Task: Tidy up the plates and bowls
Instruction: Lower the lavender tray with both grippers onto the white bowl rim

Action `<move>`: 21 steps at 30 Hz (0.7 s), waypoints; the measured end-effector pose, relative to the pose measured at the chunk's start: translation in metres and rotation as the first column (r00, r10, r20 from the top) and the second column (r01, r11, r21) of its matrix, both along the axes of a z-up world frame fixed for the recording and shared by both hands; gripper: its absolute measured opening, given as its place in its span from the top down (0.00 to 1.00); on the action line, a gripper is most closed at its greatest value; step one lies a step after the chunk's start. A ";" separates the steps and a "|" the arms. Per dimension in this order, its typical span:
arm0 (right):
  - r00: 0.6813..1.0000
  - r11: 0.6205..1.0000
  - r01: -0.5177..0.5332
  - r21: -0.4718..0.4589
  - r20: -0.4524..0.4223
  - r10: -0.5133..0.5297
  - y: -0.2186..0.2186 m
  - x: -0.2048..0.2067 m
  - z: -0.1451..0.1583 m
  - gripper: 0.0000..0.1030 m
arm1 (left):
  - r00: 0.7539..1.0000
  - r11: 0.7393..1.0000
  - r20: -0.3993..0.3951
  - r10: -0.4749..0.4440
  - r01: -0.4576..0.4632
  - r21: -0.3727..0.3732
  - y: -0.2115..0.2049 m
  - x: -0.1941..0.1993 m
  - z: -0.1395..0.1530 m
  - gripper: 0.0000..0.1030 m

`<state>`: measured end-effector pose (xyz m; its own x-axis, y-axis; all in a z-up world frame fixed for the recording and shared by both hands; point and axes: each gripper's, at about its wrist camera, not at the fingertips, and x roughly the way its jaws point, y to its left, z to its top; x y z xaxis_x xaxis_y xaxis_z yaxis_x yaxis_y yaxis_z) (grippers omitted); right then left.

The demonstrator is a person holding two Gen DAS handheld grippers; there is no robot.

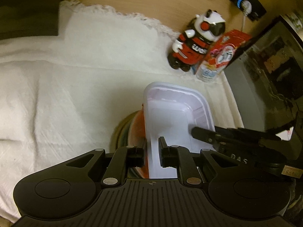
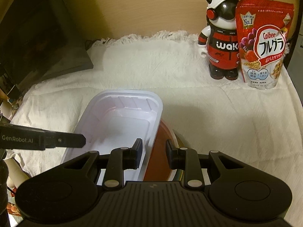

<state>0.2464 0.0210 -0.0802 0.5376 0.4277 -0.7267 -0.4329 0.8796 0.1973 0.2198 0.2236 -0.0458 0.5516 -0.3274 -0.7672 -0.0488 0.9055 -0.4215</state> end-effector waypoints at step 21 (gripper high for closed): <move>1.000 1.000 0.001 -0.027 0.008 -0.001 0.003 0.006 -0.003 0.75 | 0.999 0.999 0.022 0.034 -0.034 -0.008 0.009 0.000 0.004 0.86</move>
